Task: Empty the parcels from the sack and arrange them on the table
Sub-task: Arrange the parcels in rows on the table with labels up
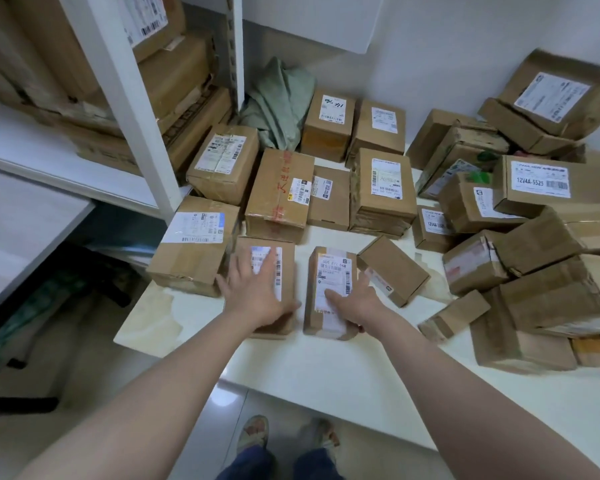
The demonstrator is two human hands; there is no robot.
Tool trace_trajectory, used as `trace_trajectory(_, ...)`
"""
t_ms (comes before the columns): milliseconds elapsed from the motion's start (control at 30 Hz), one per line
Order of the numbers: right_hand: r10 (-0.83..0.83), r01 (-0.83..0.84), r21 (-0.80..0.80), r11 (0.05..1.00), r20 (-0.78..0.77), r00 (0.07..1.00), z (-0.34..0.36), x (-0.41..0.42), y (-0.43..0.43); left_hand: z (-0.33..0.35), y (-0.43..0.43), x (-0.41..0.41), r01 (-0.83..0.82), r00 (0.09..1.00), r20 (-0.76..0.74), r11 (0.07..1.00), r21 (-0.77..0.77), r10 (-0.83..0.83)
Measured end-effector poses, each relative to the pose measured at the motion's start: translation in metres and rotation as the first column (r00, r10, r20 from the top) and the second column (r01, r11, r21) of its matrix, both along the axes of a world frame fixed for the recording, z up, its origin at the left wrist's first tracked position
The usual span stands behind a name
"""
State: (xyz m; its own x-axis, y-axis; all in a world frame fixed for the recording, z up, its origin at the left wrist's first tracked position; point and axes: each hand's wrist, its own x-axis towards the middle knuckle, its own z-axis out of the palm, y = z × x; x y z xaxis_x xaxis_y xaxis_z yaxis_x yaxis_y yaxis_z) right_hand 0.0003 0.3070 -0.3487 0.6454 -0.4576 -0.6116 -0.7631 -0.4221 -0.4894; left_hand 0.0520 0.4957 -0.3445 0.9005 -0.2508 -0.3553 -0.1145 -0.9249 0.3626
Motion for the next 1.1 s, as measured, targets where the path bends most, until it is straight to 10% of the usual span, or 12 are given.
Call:
trace_trajectory(100, 0.018, -0.019, 0.044, 0.999, 0.034, 0.999, -0.010, -0.004, 0.012, 0.002, 0.006, -0.001, 0.288, 0.953, -0.123, 0.953, 0.099, -0.275)
trace_trajectory(300, 0.101, -0.112, 0.155, 0.981, 0.079, 0.992, -0.008, -0.003, 0.005, 0.014, 0.001, 0.022, 0.309, 0.944, -0.190, 0.925, 0.222, -0.270)
trace_trajectory(567, 0.062, -0.088, -0.477, 0.874, -0.071, 0.996, 0.000, 0.012, -0.074, 0.014, -0.046, 0.017, 0.260, 0.962, 0.054, 0.961, 0.091, -0.266)
trace_trajectory(1100, 0.179, -0.238, -0.414, 0.879, -0.177, 0.968, -0.033, 0.002, -0.132, -0.010, -0.116, 0.025, 0.382, 0.912, 0.062, 0.895, 0.231, -0.405)
